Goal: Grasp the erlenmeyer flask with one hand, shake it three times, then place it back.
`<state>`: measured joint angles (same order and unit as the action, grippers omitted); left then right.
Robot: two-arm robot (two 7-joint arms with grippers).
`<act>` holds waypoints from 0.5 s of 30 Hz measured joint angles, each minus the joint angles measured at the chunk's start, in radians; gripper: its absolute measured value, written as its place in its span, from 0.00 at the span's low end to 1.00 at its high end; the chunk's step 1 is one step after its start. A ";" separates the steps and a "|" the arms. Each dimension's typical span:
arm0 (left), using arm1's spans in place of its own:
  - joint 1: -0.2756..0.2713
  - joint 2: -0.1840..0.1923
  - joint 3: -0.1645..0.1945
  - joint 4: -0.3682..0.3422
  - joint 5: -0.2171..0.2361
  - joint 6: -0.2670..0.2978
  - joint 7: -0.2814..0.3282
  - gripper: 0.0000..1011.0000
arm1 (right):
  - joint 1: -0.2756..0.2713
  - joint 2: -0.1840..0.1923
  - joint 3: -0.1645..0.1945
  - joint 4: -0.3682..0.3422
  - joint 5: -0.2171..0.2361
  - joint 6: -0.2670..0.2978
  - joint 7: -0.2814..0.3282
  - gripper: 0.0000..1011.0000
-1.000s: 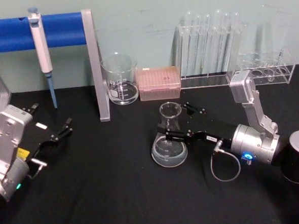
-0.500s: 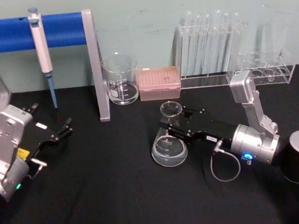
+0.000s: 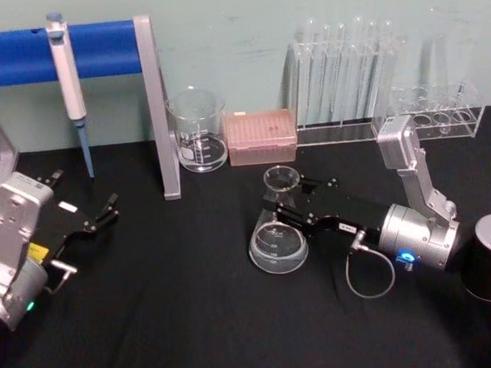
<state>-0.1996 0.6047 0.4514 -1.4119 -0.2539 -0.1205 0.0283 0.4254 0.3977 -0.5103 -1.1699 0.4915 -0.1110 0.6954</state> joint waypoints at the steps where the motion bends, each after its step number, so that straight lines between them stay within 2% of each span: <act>1: 0.000 0.000 0.000 0.000 0.000 0.000 0.000 0.99 | 0.000 0.000 0.000 0.000 0.000 0.000 0.000 0.45; 10: 0.000 0.000 0.000 0.000 0.000 0.000 0.000 0.99 | -0.005 0.001 0.003 -0.012 0.008 0.018 -0.002 0.44; 15: 0.000 0.000 0.000 0.000 0.000 0.000 0.000 0.99 | -0.032 -0.001 0.027 -0.064 0.034 0.034 -0.040 0.45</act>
<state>-0.1995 0.6047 0.4514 -1.4119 -0.2539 -0.1205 0.0283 0.3931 0.3967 -0.4834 -1.2338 0.5256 -0.0768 0.6551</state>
